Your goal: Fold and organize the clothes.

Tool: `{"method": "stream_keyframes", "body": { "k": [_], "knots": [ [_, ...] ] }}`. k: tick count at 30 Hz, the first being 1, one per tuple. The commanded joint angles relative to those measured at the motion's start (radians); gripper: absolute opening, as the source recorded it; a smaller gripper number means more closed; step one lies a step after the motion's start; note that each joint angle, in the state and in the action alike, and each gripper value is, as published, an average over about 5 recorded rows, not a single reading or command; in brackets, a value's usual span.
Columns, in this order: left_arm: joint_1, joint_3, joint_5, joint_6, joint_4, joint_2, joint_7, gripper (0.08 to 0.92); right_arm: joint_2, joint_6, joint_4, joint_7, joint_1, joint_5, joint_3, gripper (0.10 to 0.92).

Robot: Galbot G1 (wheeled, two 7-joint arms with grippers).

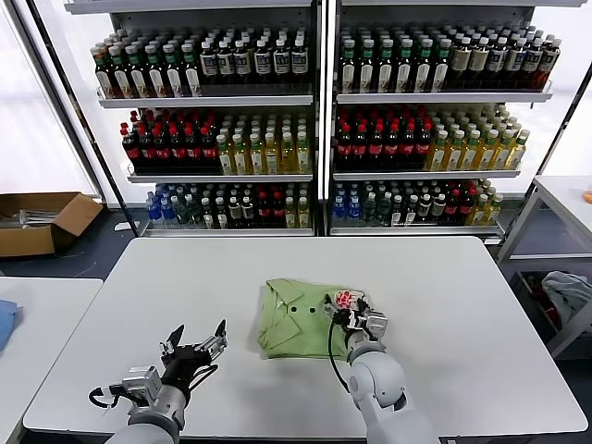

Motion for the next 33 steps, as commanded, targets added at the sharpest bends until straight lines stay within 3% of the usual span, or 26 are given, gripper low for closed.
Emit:
{"method": "stream_keyframes", "body": {
  "k": [1, 7, 21, 33],
  "knots": [
    [0.004, -0.004, 0.001, -0.002, -0.002, -0.003, 0.000, 0.823, -0.050, 0.087, 0.117, -0.092, -0.082, -0.187, -0.029, 0.823],
    [0.012, 0.000, 0.006, -0.002, -0.013, -0.009, 0.000, 0.823, -0.044, 0.119, 0.137, -0.110, -0.014, -0.230, -0.095, 0.823],
    [0.044, -0.040, 0.002, -0.003, -0.042, -0.008, 0.003, 0.823, 0.059, 0.070, -0.109, -0.033, 0.099, -0.321, -0.236, 0.823],
    [0.039, -0.032, 0.002, -0.002, -0.030, -0.007, 0.003, 0.823, 0.053, 0.005, -0.112, 0.011, 0.082, -0.245, -0.212, 0.823]
  ]
}}
